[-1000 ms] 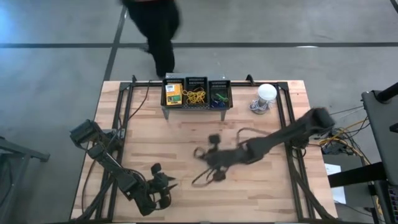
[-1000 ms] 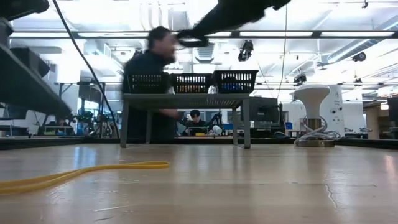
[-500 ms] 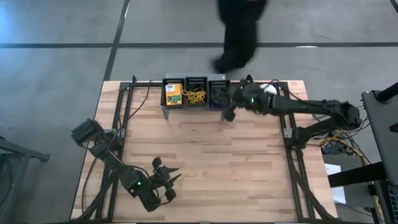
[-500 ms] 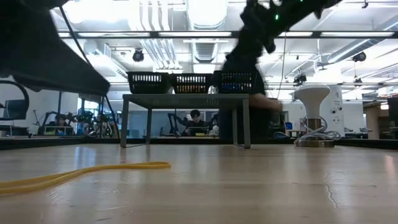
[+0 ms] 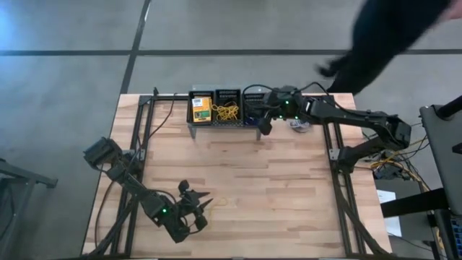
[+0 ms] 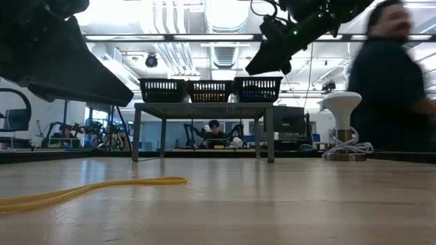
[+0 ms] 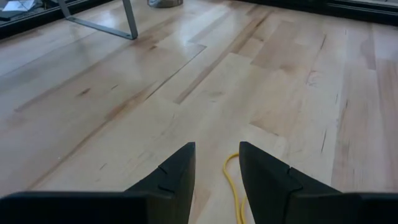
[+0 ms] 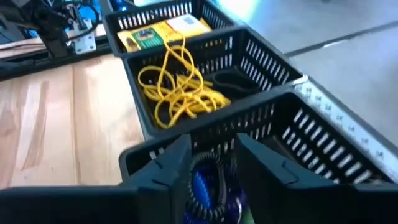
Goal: Pick & Place Office Desk Supplies
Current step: Put the yellow rubber band into the middle black basket
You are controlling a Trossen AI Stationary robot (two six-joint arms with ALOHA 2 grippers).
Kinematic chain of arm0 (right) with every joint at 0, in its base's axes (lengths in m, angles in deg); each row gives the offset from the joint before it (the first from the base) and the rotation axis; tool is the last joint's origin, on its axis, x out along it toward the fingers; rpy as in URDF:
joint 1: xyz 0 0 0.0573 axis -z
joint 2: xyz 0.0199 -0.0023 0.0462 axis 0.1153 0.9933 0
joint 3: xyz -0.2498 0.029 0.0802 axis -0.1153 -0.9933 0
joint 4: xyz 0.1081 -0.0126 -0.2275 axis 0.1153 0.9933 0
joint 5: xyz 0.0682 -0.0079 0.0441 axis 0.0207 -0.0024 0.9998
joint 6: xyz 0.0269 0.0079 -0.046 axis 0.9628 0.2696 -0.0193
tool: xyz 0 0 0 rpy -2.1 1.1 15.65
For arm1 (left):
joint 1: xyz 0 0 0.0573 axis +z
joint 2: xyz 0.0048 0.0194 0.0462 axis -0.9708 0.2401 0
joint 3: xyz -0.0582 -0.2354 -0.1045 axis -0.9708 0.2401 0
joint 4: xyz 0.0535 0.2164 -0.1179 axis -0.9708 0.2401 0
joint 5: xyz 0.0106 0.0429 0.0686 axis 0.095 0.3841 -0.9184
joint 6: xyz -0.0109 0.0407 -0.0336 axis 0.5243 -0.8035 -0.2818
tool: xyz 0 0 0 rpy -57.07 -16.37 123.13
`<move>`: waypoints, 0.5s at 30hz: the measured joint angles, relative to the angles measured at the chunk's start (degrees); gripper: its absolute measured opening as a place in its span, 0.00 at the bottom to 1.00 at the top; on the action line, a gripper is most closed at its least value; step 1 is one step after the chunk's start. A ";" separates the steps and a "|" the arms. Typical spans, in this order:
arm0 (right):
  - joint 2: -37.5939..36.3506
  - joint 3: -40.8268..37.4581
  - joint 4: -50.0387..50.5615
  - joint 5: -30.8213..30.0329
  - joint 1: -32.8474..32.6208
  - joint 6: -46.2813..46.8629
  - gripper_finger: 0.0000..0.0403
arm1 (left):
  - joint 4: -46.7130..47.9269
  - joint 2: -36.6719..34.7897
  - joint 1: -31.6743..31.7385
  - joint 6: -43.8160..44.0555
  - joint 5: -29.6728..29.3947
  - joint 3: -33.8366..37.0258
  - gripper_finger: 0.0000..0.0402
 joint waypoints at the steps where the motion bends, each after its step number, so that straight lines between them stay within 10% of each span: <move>1: -0.02 0.37 -0.02 0.00 0.00 -0.39 0.32 | 0.00 0.00 0.00 -0.01 0.02 0.00 0.32; 9: -5.65 1.08 -0.14 -0.25 -4.72 -1.95 0.40 | 0.02 0.00 -0.02 -0.01 0.24 0.00 0.32; 15: -10.83 -2.50 0.10 -7.78 -20.50 -4.69 0.36 | -0.32 0.00 -0.09 -1.62 0.47 0.00 0.32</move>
